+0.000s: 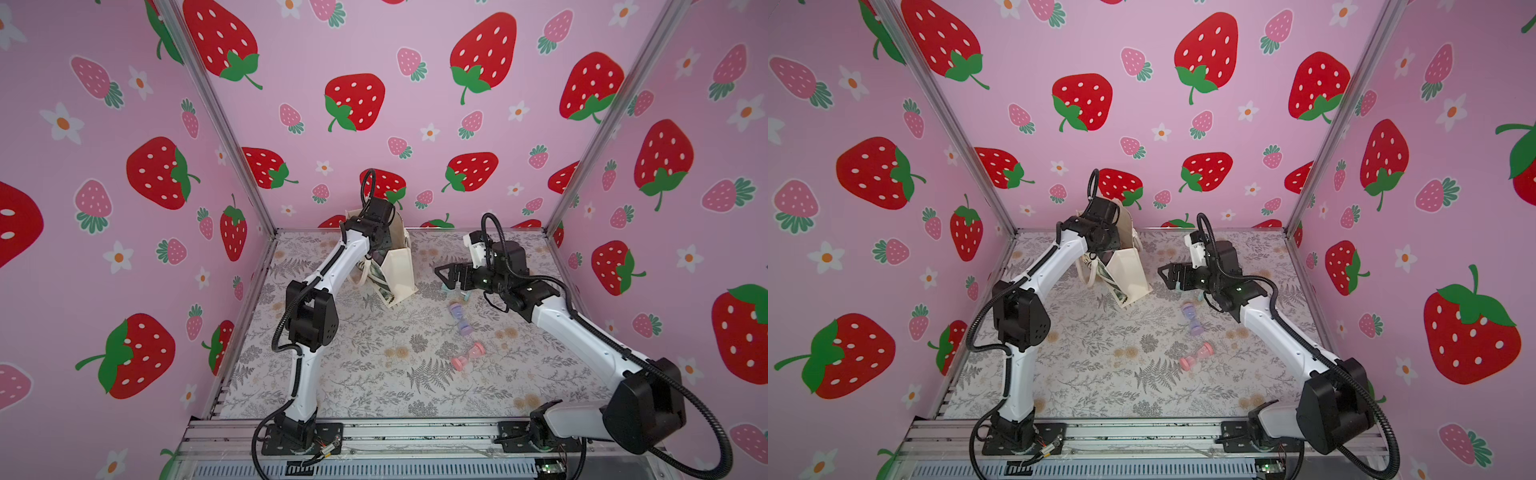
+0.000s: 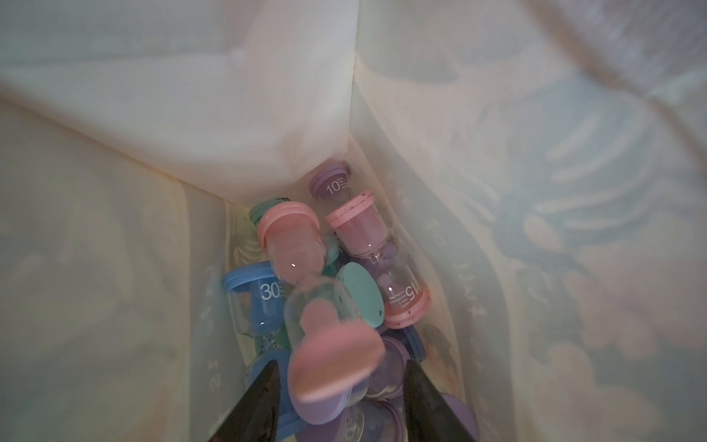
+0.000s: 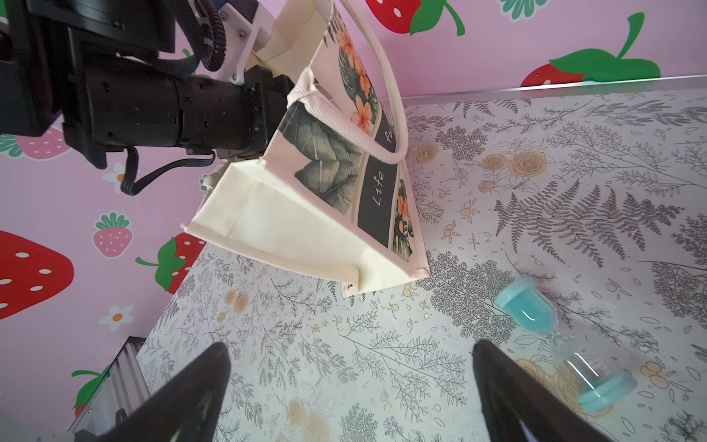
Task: Put the hourglass into the canvas bag
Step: Place the hourglass in the canvas bag, then pick up the hourglass from the center of the board.
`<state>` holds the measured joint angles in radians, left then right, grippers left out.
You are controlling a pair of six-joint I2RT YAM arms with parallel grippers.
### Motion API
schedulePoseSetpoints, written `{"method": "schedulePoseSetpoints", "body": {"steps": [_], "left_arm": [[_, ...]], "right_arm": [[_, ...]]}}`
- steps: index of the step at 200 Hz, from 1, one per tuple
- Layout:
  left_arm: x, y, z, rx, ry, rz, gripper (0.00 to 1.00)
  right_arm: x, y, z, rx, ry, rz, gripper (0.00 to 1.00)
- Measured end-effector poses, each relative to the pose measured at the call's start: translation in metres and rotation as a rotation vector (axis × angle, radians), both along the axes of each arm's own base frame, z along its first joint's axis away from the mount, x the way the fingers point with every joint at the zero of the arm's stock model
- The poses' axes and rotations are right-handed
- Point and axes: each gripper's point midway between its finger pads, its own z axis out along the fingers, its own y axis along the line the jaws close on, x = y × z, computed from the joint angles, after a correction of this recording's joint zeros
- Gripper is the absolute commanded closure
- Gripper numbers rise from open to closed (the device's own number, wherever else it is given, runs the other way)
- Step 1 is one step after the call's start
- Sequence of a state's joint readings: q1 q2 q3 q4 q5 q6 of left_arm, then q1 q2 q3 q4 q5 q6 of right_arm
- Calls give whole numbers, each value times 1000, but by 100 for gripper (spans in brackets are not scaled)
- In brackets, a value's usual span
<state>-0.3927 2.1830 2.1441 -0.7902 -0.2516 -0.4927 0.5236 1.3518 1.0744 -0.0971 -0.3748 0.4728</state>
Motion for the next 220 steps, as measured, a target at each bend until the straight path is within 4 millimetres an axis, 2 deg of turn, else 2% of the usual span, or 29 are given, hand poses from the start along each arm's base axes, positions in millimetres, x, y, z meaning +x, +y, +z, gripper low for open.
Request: {"method": "schedulePoseSetpoints", "body": {"steps": [30,56,82,118,139,165,185,220], "left_arm": [[-1,0,0,1,3,0,42],[-6,2,13,-6,-11,0,39],[-20,3,43,-26,-48,-10,38],[-46,-1,93,-65,-133,-38,35],[-62,-1,110,-82,-168,-53,33],[-84,-3,118,-97,-186,-80,30],[-104,-8,116,-97,-187,-114,27],[-145,-17,113,-113,-199,-186,25]], "right_arm": [[1,-1,0,-3,-2,-6,1],[1,-1,0,-5,-3,-11,1],[1,-4,3,-5,-11,-18,1],[-3,-10,11,-4,-22,-34,1],[-5,-15,10,-16,-15,-46,1],[-10,-25,0,-59,13,-71,1],[-16,-35,-11,-107,37,-94,1],[-29,-59,-43,-202,112,-150,1]]}}
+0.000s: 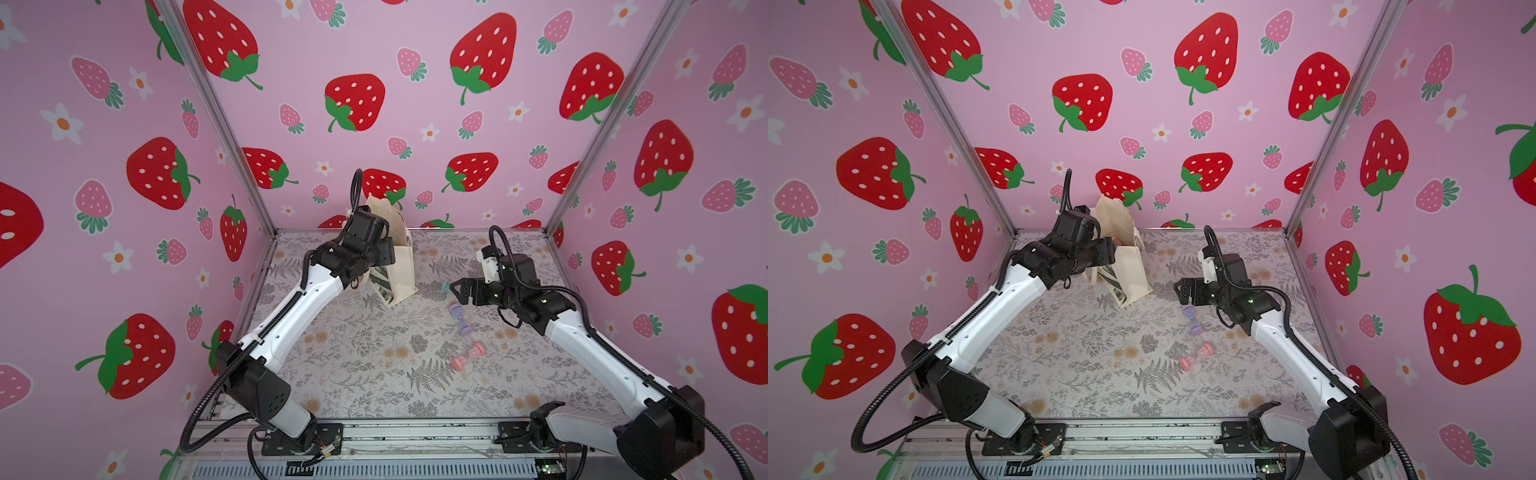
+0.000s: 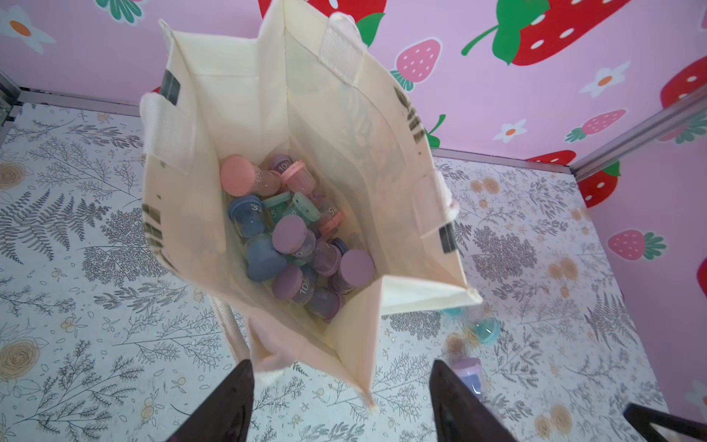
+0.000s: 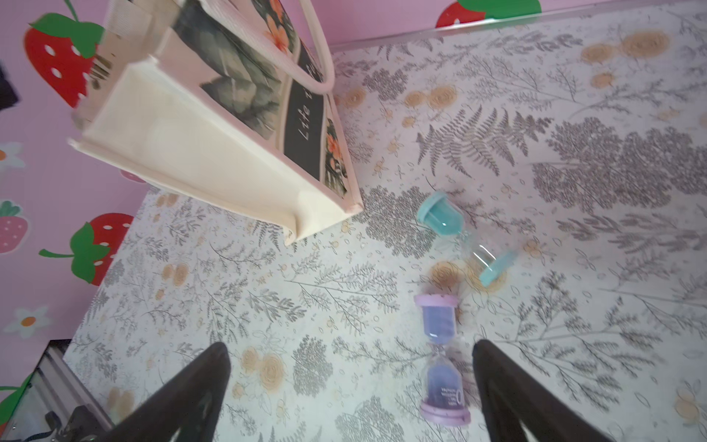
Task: Put the hourglass into the canvas bag
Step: Pick up the hourglass from the center of the board.
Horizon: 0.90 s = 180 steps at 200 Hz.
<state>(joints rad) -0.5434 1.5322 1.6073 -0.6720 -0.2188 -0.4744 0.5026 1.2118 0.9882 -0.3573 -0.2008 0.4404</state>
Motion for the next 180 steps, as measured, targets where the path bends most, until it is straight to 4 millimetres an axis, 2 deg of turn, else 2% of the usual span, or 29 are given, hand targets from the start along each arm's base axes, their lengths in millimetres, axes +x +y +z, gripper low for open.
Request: {"method": "schedulePoseSetpoints", "body": {"steps": [43,95,140,160,180], "left_arm": [[-44,-13,-3,-23,-26,-90,20],[-89,-56,-28,-20,-35,-276,11],[-119,-87,-53,14,-19,-412,4],[-127,-95,-60,24,-23,-448,0],[-132,-99,-70,29,-14,-462,1]], "right_arm": [[-14,-25,-56,-110,130,-51,1],[-21,-33,-111,-207,262,-50,1],[-25,-35,-139,-264,329,-49,1],[-26,-35,-150,-292,349,-47,0],[-29,-34,-160,-327,366,-38,3]]}}
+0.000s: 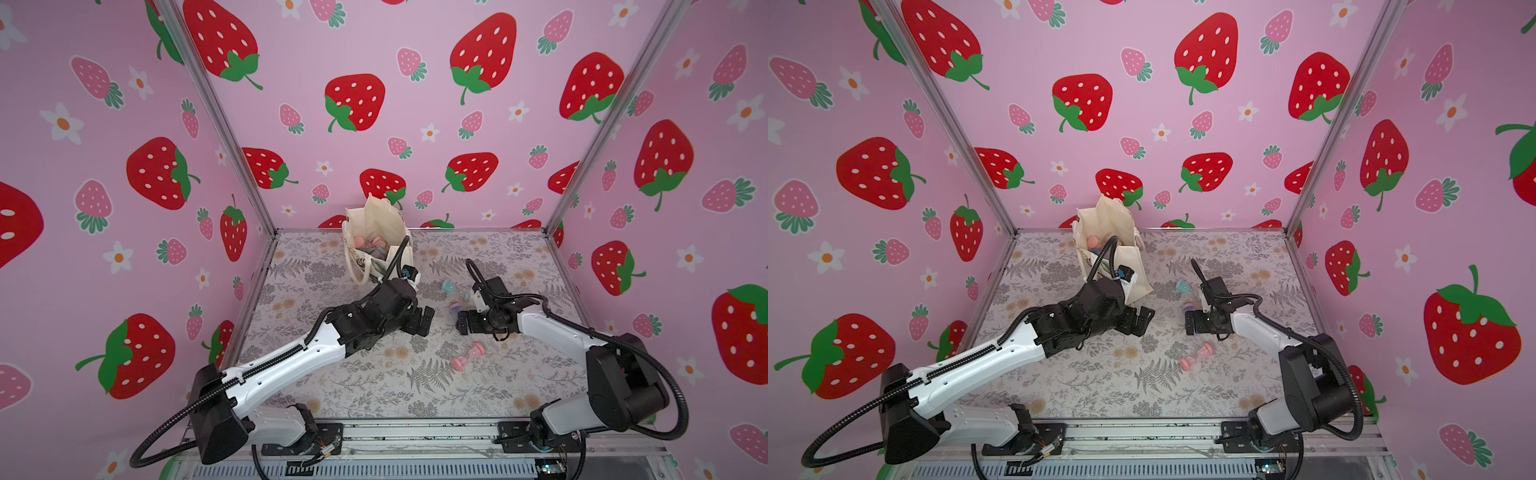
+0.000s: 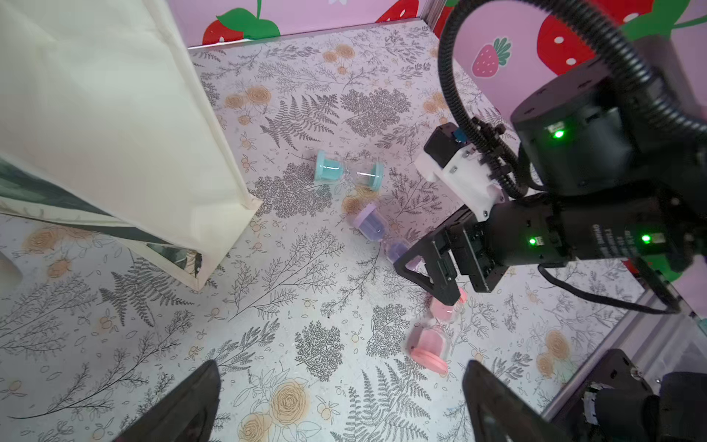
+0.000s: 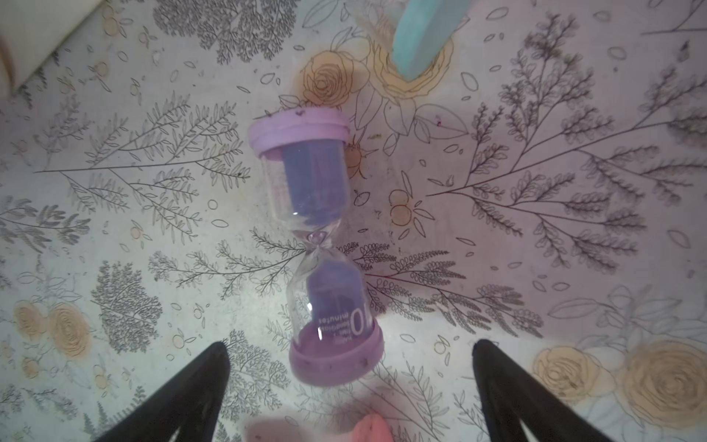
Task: Put the hourglass into the canvas bag
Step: Pick up the hourglass from the center of the board.
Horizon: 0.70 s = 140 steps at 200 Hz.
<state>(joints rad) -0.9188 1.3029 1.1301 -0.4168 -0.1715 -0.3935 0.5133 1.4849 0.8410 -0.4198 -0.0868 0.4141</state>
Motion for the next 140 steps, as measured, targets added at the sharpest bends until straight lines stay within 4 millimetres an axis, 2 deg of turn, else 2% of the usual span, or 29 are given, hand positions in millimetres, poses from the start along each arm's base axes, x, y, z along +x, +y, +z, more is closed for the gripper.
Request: {"method": "schedulePoseSetpoints", "body": {"steps": [53,101,140], "left_arm": [[-8,0,-27,16,31,1,1],[-6,1,-32,11,26,20,1],[-5,2,-33,10,24,35,1]], "right_arm": [[-5,2,-20,-59,34,20,13],[-5,3,-29,-96,42,29,28],[1,6,-30,-111,32,36,35]]}}
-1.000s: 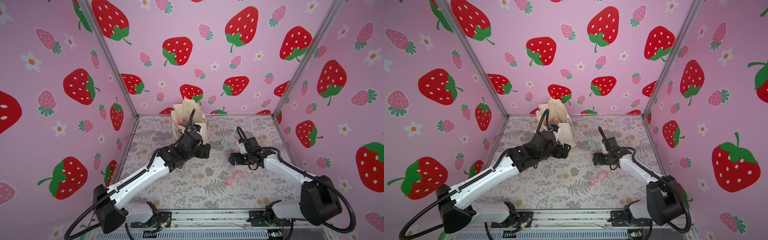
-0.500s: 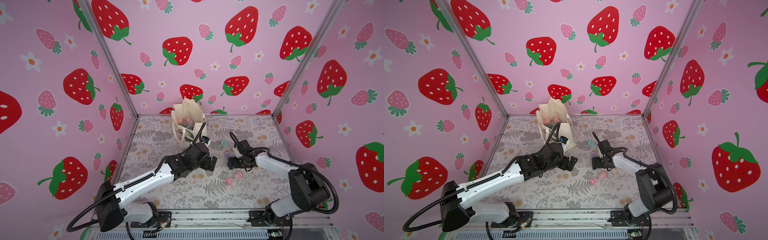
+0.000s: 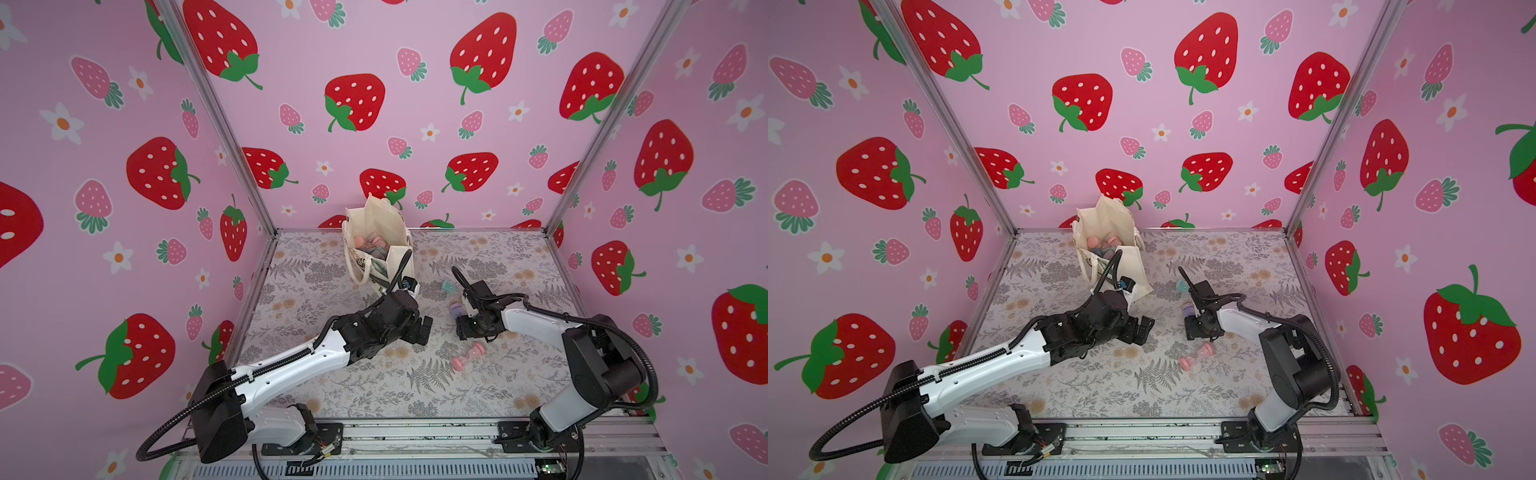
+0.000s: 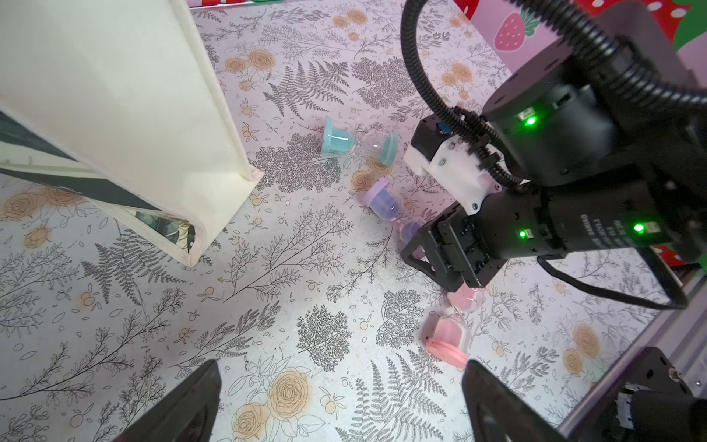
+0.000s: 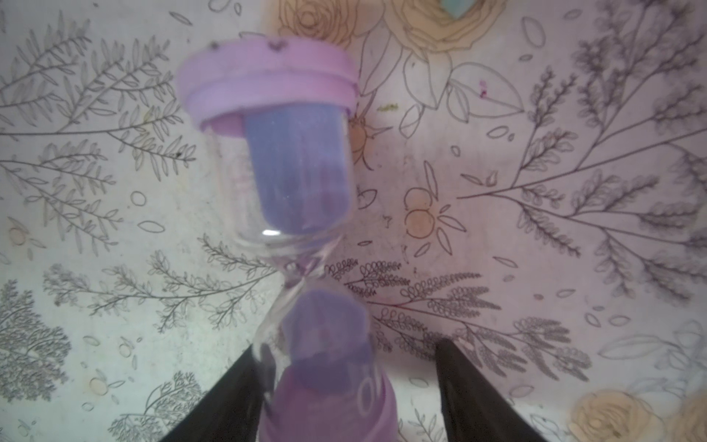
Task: Put the hourglass into the canvas bag
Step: Pick up the hourglass from the center of the board.
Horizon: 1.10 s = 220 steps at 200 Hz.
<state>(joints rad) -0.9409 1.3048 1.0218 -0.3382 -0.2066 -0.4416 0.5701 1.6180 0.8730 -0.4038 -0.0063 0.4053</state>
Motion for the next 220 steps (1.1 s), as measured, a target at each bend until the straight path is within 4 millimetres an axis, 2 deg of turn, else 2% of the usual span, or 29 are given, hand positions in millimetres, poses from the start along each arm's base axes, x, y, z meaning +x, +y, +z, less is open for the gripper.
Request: {"method": "schedulePoseSetpoints", "body": {"steps": [48,58,82,92,157,190,220], "left_arm": [[1,1,-1,7,-2,7,1],[2,1,-2,10,-2,9,1],[2,1,-3,15,-3,13,1],[3,2,-3,16,-4,14,1],[3,2,-3,17,-5,16,1],[3,2,-3,18,-5,17,1],[3,4,0,15,-14,23,1]], "right_arm": [[3,7,-1,-10,-9,21,42],[3,8,-1,-12,-10,22,45],[3,7,-1,-12,-10,23,48],[3,7,-1,-13,-9,23,53],[3,8,-1,-12,-9,27,64],[1,8,2,-4,-8,31,65],[2,12,16,27,-34,38,65]]}}
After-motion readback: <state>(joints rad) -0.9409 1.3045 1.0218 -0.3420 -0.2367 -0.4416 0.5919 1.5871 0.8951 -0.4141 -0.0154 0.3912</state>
